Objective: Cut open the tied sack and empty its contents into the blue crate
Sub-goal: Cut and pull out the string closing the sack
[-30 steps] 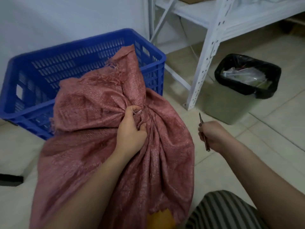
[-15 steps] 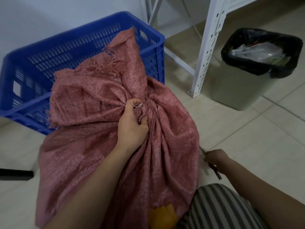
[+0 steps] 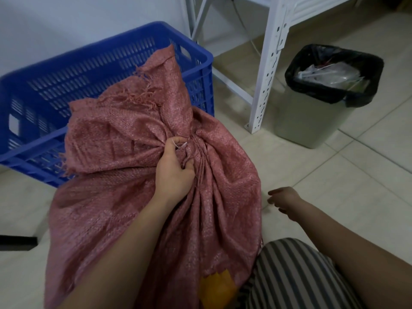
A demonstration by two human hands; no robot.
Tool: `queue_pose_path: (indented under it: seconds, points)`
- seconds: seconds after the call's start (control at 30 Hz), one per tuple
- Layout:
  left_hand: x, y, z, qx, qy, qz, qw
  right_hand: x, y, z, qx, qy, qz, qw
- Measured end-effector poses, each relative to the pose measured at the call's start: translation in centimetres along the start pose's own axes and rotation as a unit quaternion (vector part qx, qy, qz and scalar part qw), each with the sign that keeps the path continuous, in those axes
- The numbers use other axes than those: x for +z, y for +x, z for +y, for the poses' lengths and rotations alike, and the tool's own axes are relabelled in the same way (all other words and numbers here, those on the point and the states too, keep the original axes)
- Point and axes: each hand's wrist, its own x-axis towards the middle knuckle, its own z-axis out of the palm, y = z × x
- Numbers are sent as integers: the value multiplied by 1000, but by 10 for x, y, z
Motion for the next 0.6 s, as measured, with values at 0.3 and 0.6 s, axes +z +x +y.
queue_pose_path:
  seconds: [0.3, 0.6]
  points:
    - [-1, -2, -3, -17, -16, -11, 1000, 1, -18, -39, -57, 22, -9, 998]
    - [-5, -2, -5, -24, -46, -33, 998, -3, -102, -126, -360, 172, 168, 901]
